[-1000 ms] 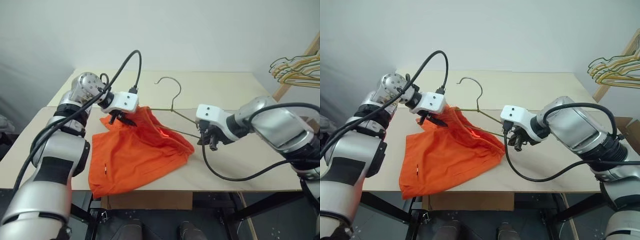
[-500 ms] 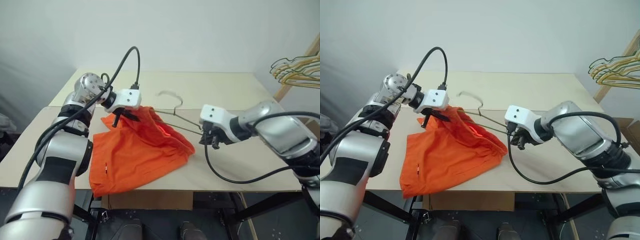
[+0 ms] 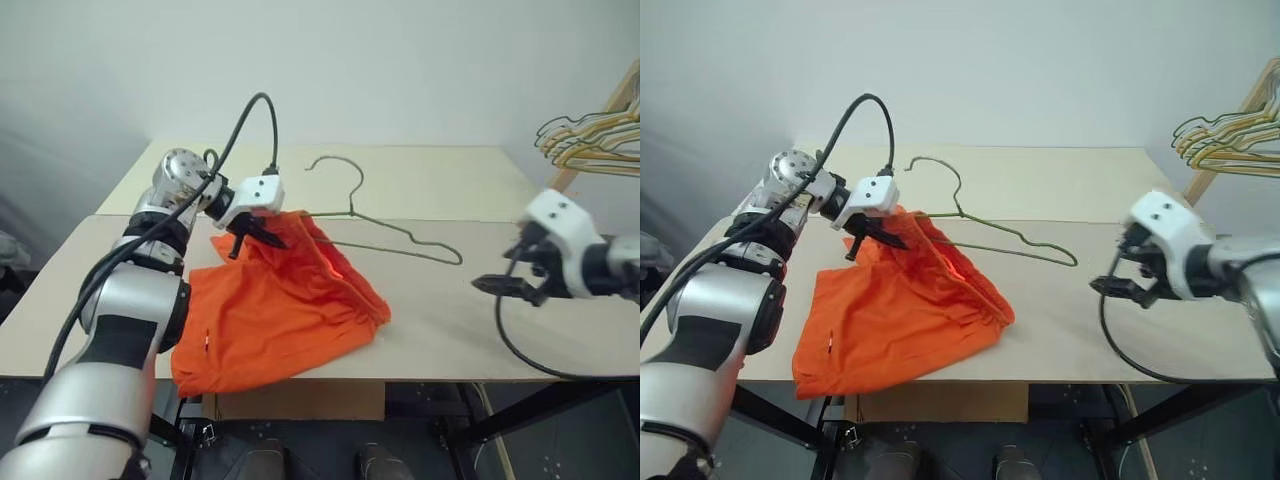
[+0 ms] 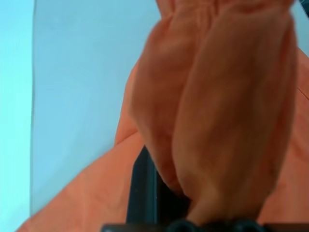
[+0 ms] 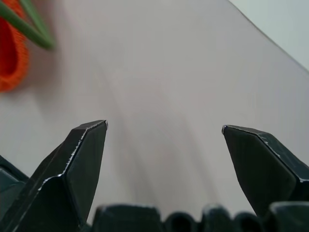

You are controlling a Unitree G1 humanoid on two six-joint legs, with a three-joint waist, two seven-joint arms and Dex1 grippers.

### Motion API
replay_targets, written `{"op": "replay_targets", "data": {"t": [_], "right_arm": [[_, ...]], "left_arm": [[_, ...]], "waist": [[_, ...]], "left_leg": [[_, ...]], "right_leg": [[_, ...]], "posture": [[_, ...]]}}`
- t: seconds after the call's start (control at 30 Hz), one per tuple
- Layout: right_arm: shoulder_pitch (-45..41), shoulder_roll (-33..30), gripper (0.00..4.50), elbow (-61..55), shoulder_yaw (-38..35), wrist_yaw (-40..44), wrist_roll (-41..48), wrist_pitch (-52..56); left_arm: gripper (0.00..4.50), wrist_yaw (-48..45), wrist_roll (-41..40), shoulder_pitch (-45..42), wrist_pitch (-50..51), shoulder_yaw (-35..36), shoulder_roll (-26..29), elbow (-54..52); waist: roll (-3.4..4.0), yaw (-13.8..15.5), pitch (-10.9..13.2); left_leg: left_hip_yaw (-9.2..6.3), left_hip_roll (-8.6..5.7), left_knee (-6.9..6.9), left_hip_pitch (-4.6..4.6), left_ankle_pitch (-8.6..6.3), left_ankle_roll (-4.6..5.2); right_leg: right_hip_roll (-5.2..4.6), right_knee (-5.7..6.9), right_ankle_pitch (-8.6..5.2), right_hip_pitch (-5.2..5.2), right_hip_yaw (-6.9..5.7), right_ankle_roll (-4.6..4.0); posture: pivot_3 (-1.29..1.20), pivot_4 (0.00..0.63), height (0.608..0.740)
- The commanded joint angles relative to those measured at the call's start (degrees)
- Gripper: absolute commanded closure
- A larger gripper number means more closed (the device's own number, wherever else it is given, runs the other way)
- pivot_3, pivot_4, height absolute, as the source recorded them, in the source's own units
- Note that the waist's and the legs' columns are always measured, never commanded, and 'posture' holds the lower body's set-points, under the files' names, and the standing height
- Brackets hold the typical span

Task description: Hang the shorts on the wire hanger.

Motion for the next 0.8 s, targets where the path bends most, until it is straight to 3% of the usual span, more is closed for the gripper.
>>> {"op": "replay_targets", "data": {"t": [0.03,0.13,0.2,0.47,0.8], "right_arm": [[9.7,3.5,0.05,-4.6,-10.9,2.8,1.7,-9.1],[18.1,9.1,0.05,-6.8,-13.0,3.3,3.1,-15.2],[20.1,13.3,0.05,-8.6,-10.3,0.4,3.9,-16.0],[14.9,36.4,0.05,-9.1,7.7,-19.0,2.6,-14.0],[12.6,41.6,0.05,-5.6,16.0,-21.9,5.1,-13.1]], "left_arm": [[4.50,-0.3,-2.3,-1.1,0.7,-2.6,0.9,-0.2],[4.50,-0.3,-3.0,-1.7,2.2,-2.4,0.7,0.1],[4.50,-0.3,-3.1,-2.1,3.1,-1.7,0.3,0.2],[4.50,-0.3,-3.7,-1.7,3.2,-1.7,0.7,-0.4],[4.50,-0.3,-4.6,-1.3,3.4,-2.2,1.2,-0.9]], "waist": [[-0.02,-0.5,0.0],[-0.05,-1.4,0.0],[-0.04,-2.3,0.0],[-0.10,-5.0,0.0],[-0.11,-4.6,0.0]], "left_leg": [[-0.01,0.00,0.00,0.03,0.00,0.00],[-0.10,-0.01,0.00,0.24,0.00,0.00],[-0.16,0.00,0.00,0.61,0.00,0.00],[-0.21,0.06,-0.27,1.33,0.00,-0.01],[-0.30,-0.04,-0.37,1.20,-0.01,0.00]], "right_leg": [[0.01,-0.02,0.00,0.03,0.00,0.01],[0.04,0.01,-0.22,0.30,-0.01,0.37],[0.06,-0.03,-0.32,0.74,-0.03,0.50],[0.13,0.00,-0.46,1.26,-0.01,0.35],[0.04,-0.15,-0.50,1.28,-0.08,0.36]], "posture": [[0.01,0.000,0.740],[0.01,0.000,0.740],[0.01,0.000,0.740],[0.02,0.000,0.740],[0.05,0.000,0.740]]}}
